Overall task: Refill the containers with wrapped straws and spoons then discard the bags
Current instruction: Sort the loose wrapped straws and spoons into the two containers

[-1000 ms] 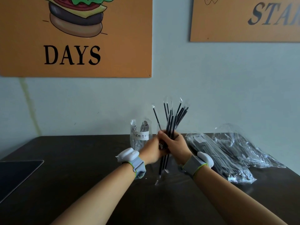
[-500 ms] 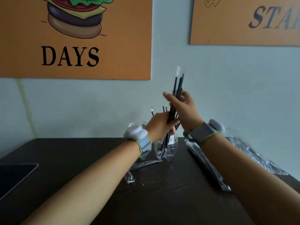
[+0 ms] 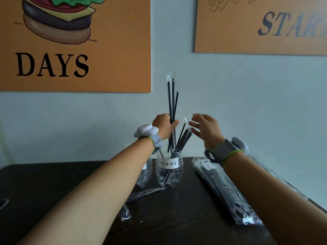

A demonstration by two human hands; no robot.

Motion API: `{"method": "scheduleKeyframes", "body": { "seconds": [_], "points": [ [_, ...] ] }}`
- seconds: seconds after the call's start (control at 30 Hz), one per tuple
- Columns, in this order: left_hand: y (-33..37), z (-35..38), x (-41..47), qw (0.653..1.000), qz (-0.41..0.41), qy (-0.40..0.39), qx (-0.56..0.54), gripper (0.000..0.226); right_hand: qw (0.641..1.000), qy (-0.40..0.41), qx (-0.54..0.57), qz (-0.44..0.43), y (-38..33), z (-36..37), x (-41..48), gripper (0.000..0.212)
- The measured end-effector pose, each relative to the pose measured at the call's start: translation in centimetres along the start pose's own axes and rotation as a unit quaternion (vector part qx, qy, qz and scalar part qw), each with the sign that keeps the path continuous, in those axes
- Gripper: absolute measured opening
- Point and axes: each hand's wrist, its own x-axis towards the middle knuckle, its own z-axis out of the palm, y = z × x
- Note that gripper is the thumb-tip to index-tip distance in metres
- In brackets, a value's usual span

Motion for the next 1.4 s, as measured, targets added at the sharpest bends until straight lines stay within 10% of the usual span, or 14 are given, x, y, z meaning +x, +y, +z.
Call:
{"method": "scheduleKeyframes", "body": {
  "seconds": [0.27, 0.6, 0.73, 1.07, 1.4],
  "points": [
    [-2.2, 1.9, -1.3, 0.99, -0.049, -0.127, 0.044, 0.037, 0.999, -0.009, -0.03, -0.013, 0.8, 0.6, -0.3, 0.014],
    [-3.0, -4.9, -4.7, 0.997, -0.033, 0.062, 0.022, 0.016, 0.997, -0.063, -0.038, 0.0, 1.9, 1.9, -2.5, 0.012],
    [-5.6, -5.5, -8.3, 0.97, -0.066, -0.163, 0.17, 0.019, 0.982, -0.157, -0.102, 0.014, 3.9, 3.4, -4.7, 0.017],
    [-16.5, -2.4, -15.0, 0.901, -0.076, -0.321, 0.281, 0.05, 0.69, -0.392, -0.605, -0.061, 14.5, 7.5, -9.1, 0.054],
    [-18.5, -2.6, -15.0, 0.882, -0.041, -0.352, 0.311, 0.04, 0.627, -0.384, -0.671, -0.095, 17.1, 7.9, -8.9, 0.036]
  ]
}}
